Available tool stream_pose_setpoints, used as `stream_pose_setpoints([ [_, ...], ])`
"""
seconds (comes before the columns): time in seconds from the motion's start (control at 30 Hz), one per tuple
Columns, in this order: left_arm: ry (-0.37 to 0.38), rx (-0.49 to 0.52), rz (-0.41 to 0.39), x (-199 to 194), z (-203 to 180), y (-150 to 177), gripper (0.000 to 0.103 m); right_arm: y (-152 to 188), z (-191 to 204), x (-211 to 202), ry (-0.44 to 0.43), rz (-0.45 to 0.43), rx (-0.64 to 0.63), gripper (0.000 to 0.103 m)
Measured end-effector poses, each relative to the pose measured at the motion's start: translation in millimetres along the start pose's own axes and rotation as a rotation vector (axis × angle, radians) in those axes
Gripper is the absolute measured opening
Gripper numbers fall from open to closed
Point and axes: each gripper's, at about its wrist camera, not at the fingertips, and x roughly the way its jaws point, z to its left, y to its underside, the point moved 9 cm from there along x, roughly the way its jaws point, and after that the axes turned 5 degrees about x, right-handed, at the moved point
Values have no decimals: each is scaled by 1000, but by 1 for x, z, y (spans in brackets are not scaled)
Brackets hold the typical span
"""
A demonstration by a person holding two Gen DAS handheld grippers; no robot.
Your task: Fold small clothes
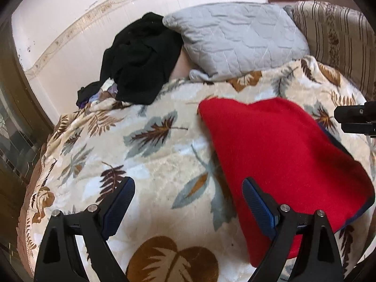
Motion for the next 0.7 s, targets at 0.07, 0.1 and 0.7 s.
stream_pose_setpoints([
  [0.07, 0, -8, -6, -1, 2, -2, 93, 0, 0, 0, 4, 0, -3, 63],
  [0.1, 5, -14, -3, -1, 1, -2, 93, 0, -4, -2, 11, 2, -3, 64],
  [0.7, 40, -36, 37, 6, -6, -2, 93, -2, -25, -6, 50, 5, 35, 69],
])
